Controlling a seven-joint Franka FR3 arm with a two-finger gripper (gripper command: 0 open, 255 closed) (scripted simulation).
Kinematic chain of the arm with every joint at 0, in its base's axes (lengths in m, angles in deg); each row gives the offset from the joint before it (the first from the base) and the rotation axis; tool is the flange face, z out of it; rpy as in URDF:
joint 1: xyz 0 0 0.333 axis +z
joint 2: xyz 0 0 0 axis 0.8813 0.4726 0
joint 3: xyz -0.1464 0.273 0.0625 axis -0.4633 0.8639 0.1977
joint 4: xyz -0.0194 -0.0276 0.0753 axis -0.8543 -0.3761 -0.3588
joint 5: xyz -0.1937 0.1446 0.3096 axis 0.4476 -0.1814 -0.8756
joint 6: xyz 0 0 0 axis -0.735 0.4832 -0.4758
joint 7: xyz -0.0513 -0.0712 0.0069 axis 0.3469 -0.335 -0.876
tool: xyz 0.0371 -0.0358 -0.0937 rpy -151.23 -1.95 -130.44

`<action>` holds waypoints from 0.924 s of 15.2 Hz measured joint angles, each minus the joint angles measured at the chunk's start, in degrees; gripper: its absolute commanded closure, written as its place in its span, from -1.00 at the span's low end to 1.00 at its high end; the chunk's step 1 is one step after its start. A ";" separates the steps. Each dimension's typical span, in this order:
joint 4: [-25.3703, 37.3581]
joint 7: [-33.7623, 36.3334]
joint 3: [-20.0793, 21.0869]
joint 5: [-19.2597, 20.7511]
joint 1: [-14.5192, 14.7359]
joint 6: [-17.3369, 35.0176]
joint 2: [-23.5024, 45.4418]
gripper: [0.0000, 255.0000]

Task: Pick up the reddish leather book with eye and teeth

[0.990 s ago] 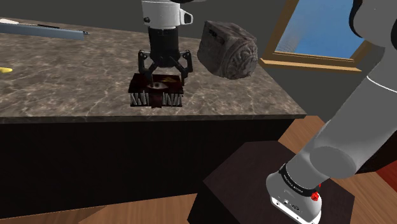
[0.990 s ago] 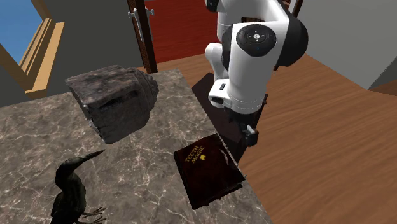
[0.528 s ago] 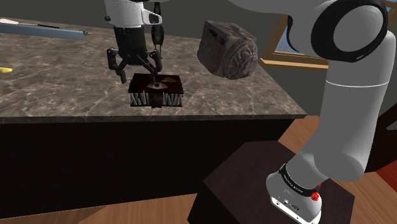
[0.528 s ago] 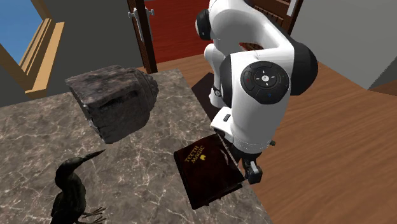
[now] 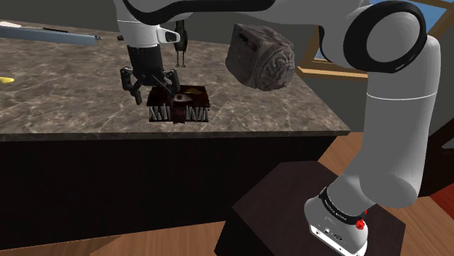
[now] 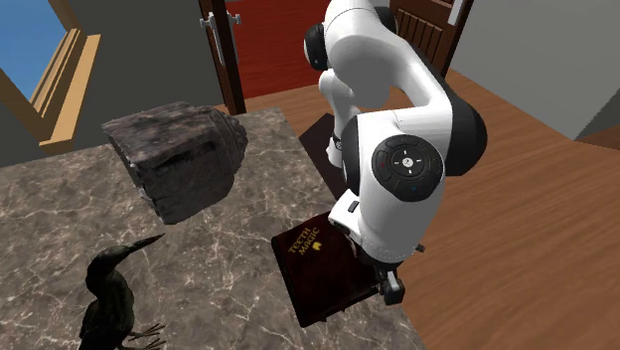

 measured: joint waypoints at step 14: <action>-0.15 0.01 0.01 -0.01 -0.01 0.19 -0.01 1.00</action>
